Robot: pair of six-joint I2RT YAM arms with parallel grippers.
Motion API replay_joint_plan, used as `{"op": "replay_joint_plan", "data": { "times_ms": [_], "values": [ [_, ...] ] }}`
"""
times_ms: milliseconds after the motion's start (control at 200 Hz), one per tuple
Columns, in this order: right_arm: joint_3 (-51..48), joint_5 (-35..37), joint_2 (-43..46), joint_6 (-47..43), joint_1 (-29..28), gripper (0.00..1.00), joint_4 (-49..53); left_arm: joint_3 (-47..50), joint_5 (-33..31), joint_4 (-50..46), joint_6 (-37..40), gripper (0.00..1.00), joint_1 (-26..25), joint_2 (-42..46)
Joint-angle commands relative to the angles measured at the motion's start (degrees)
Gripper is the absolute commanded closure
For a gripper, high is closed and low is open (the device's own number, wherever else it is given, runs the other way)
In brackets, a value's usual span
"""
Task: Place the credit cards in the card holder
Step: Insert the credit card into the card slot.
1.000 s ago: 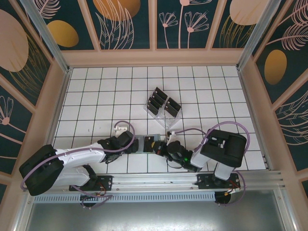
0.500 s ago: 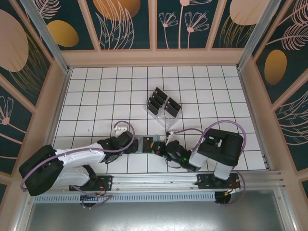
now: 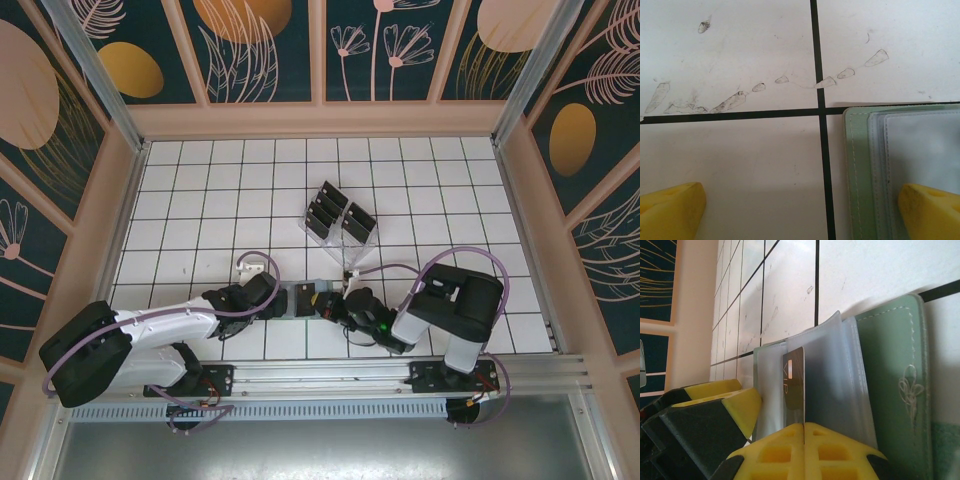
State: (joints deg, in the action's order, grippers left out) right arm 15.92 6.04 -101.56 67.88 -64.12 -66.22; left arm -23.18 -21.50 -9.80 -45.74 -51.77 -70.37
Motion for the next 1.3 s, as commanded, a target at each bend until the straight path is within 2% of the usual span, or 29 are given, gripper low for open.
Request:
{"op": "replay_joint_plan", "data": {
  "times_ms": [0, 626, 1296],
  "values": [
    [0.56, -1.28, -1.53, -1.39, 0.71, 1.0, 1.44, 1.23, 0.64, -1.34, -0.23, 0.01, -0.41, -0.21],
    [-1.5, -2.43, 0.09, -2.56, 2.88, 1.0, 1.76, 1.25, 0.79, -0.92, -0.15, 0.02, -0.39, -0.73],
    [1.56, -4.7, -3.55, -2.23, 1.89, 1.0, 1.35, 1.34, 0.82, -0.74, -0.14, 0.01, -0.52, -0.65]
  ]
}}
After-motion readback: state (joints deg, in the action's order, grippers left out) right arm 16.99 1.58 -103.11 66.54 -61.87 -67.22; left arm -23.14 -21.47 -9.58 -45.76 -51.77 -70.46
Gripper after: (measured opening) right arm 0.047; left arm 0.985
